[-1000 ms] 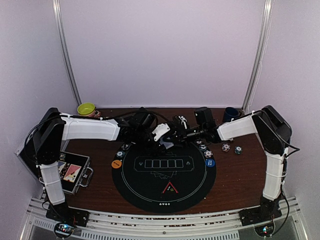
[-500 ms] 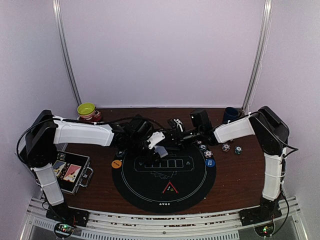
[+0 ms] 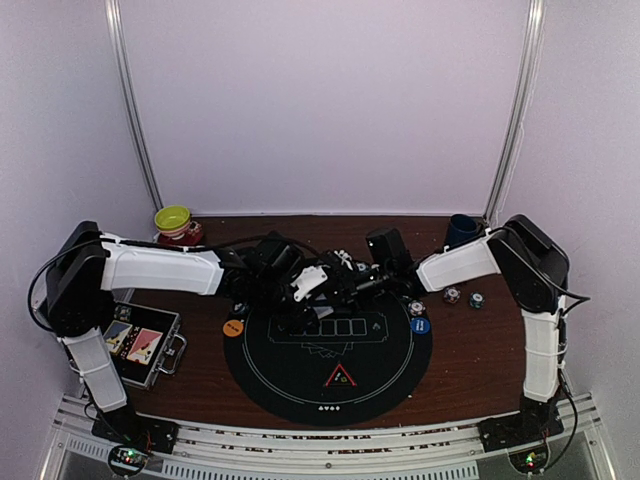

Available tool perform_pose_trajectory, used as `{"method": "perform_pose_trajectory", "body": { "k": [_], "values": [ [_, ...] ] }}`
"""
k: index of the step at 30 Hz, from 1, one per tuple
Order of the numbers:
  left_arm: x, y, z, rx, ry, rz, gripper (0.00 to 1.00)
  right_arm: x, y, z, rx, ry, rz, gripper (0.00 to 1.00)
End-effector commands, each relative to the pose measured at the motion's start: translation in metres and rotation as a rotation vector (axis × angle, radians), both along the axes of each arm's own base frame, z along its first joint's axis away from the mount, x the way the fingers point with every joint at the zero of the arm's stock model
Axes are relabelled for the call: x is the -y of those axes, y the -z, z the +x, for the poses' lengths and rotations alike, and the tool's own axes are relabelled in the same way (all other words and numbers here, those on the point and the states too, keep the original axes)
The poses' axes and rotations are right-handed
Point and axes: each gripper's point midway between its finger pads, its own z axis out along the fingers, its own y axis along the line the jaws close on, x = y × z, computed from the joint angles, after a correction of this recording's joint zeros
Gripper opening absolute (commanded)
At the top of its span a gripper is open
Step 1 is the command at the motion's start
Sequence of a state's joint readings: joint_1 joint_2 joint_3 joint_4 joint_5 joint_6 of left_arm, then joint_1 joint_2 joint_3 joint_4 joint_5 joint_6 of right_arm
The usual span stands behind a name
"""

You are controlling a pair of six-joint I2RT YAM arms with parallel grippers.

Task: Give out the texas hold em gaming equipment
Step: Pass from the right arm to the left

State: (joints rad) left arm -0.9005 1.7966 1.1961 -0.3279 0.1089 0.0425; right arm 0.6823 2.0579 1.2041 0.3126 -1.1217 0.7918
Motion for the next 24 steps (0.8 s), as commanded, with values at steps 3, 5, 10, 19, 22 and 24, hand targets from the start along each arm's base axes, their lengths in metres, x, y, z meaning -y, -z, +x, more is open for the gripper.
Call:
{"method": "perform_pose_trajectory", "body": {
  "k": [3,5,10,19,22,24],
  "values": [
    [0.009,-0.021,0.0,0.045,0.024,-0.07,0.53,0.001,0.015,0.011,0.054,0.003,-0.062,0.46],
    [0.01,-0.024,-0.001,0.048,0.029,-0.079,0.53,0.003,0.017,0.015,0.061,0.015,-0.074,0.43],
    [0.009,-0.03,-0.002,0.06,0.031,-0.092,0.53,0.013,0.018,0.028,0.07,0.052,-0.089,0.32],
    [0.01,-0.027,-0.002,0.053,0.032,-0.089,0.53,0.032,0.007,0.048,0.11,0.116,-0.098,0.26],
    [0.009,-0.026,-0.002,0.055,0.028,-0.085,0.53,0.029,-0.001,0.044,0.1,0.093,-0.07,0.23],
    [0.009,-0.026,-0.001,0.055,0.027,-0.084,0.53,0.026,-0.008,0.037,0.079,0.066,-0.04,0.18]
  ]
}}
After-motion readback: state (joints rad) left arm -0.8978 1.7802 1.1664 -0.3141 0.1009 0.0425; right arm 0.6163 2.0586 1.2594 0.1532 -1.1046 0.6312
